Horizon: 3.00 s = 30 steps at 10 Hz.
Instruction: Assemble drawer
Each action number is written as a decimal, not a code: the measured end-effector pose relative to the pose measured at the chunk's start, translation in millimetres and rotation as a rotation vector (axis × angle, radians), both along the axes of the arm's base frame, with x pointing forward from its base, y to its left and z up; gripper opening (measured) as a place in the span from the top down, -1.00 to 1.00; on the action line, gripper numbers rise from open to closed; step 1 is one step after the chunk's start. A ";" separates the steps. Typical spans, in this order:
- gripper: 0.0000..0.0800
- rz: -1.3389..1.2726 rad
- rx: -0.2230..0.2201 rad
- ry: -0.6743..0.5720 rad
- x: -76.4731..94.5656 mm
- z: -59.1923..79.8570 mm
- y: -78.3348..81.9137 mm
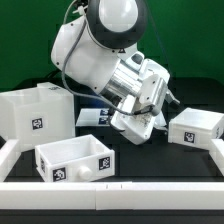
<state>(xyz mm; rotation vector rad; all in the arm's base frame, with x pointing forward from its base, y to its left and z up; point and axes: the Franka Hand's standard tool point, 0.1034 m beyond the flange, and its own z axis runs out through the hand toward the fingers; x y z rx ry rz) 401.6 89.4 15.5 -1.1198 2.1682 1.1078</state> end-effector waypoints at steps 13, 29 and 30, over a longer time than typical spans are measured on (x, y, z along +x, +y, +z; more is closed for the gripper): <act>0.76 0.000 0.000 0.000 0.0 0.0 -0.1; -0.62 0.163 -0.053 -0.113 2.7 -2.2 8.3; -0.62 0.149 -0.054 -0.080 2.7 -2.1 12.3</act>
Offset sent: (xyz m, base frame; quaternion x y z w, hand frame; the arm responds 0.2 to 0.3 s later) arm 0.0000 0.0000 0.0000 0.0000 0.0000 0.0000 1.0000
